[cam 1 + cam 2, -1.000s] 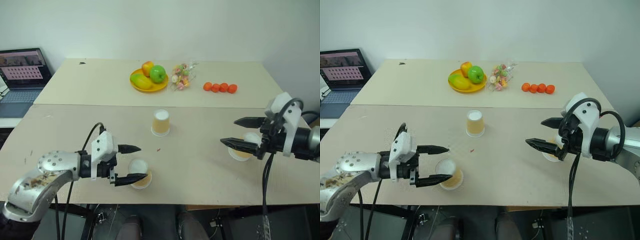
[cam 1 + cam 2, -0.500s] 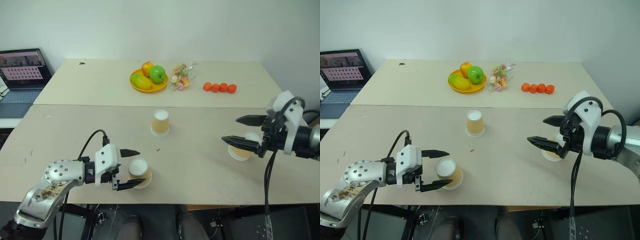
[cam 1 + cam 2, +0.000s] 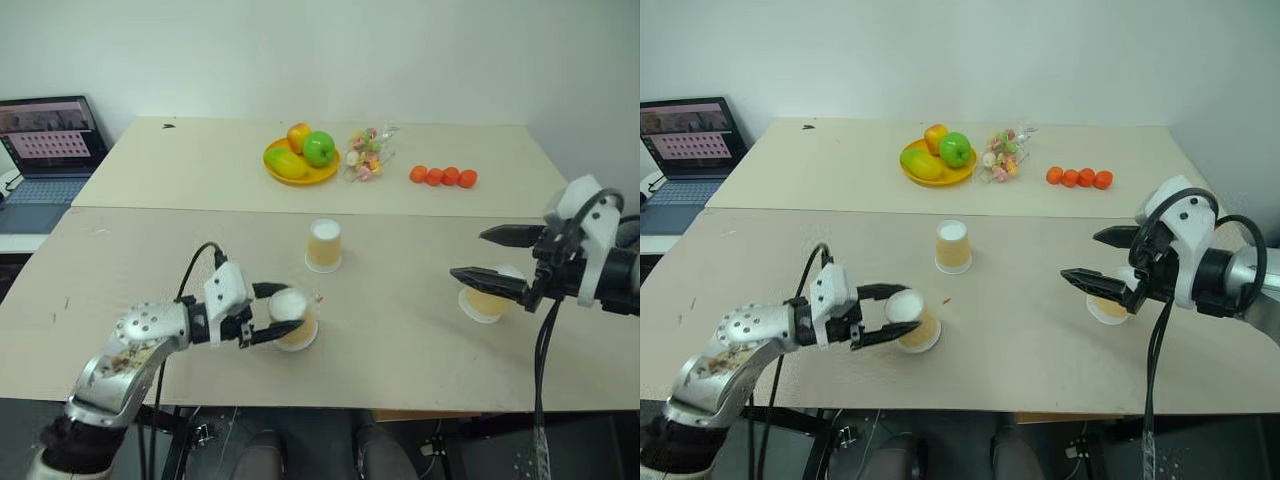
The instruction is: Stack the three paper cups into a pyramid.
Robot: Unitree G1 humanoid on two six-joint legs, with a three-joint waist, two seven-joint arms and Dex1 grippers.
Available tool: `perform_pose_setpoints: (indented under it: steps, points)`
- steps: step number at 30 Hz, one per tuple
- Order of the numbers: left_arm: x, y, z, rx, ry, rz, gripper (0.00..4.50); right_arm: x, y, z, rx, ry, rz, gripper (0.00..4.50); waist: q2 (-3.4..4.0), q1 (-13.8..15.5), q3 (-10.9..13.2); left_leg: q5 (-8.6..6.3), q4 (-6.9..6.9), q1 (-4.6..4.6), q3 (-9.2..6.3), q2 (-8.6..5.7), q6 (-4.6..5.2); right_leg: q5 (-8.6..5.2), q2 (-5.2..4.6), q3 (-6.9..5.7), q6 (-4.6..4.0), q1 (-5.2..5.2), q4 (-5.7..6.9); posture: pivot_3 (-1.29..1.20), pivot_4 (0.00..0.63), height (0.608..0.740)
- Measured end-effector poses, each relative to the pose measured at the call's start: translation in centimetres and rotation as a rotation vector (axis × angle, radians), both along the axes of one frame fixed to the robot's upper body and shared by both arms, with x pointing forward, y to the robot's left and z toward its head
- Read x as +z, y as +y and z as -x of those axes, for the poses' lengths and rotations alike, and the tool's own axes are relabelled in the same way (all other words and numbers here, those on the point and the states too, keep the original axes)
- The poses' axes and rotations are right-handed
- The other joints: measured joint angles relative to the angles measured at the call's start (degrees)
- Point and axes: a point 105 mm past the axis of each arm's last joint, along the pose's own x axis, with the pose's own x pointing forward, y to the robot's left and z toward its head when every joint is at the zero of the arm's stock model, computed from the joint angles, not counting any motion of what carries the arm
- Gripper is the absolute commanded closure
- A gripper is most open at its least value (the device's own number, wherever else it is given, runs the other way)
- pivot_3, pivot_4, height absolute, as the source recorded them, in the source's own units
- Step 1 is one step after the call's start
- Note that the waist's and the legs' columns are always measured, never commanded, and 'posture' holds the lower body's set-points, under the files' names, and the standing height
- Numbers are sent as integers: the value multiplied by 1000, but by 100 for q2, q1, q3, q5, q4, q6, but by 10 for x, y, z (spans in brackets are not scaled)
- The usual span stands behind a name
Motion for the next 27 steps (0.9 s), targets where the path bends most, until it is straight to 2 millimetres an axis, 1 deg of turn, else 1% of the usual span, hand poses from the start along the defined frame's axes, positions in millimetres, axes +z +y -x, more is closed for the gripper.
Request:
perform_pose_setpoints:
  steps: [2,3,6,8,11,14,17,22,27]
  points:
    - [7,-7,-16,-4,-9,10,1882,1,-1,3,-11,-8,4,0,1,30,0,0,-1,-1,1,-3,0,6,-1,1,-9,0,-1,0,150,734]
    - [7,-11,-19,-19,-11,2,1882,2,-1,3,-17,-13,6,0,0,33,0,0,-1,-3,1,-4,0,7,-1,1,-11,-1,-3,0,150,734]
    - [1,-26,-22,-80,-5,-29,1882,4,-3,5,-36,-28,9,0,0,14,0,-1,-2,-7,2,-2,1,6,-2,3,-11,-4,-6,0,150,734]
    - [0,-38,-30,-110,10,-16,1882,4,-5,8,-66,-37,10,0,0,45,0,0,-2,-12,-4,-3,1,7,1,-1,-12,-5,-3,0,150,734]
    - [11,-61,-37,-185,-6,-2,1882,4,-2,15,-84,-54,0,0,-1,89,0,0,1,-19,-10,-5,1,7,0,-6,-11,-4,-4,0,150,734]
    - [18,-78,-38,-257,-37,-8,1882,5,-1,20,-109,-69,1,0,-1,71,0,0,1,-20,-8,-9,1,7,-4,-3,-10,-4,-8,0,150,734]
    - [14,-85,-39,-298,-24,-13,1882,4,-2,24,-141,-74,-3,0,-1,22,0,0,0,-18,-7,-7,2,7,-1,0,-10,-6,-4,0,150,734]
    - [1,-95,-38,-374,-11,-61,1882,6,1,31,-165,-93,-6,0,-1,46,0,2,1,-16,-9,-7,4,8,-1,-1,-10,-2,-2,0,150,734]
    - [-3,-97,-36,-398,-19,-83,1882,7,2,34,-173,-100,-14,0,-1,45,0,2,1,-17,-8,-7,5,9,-1,-1,-8,-4,-4,0,150,734]
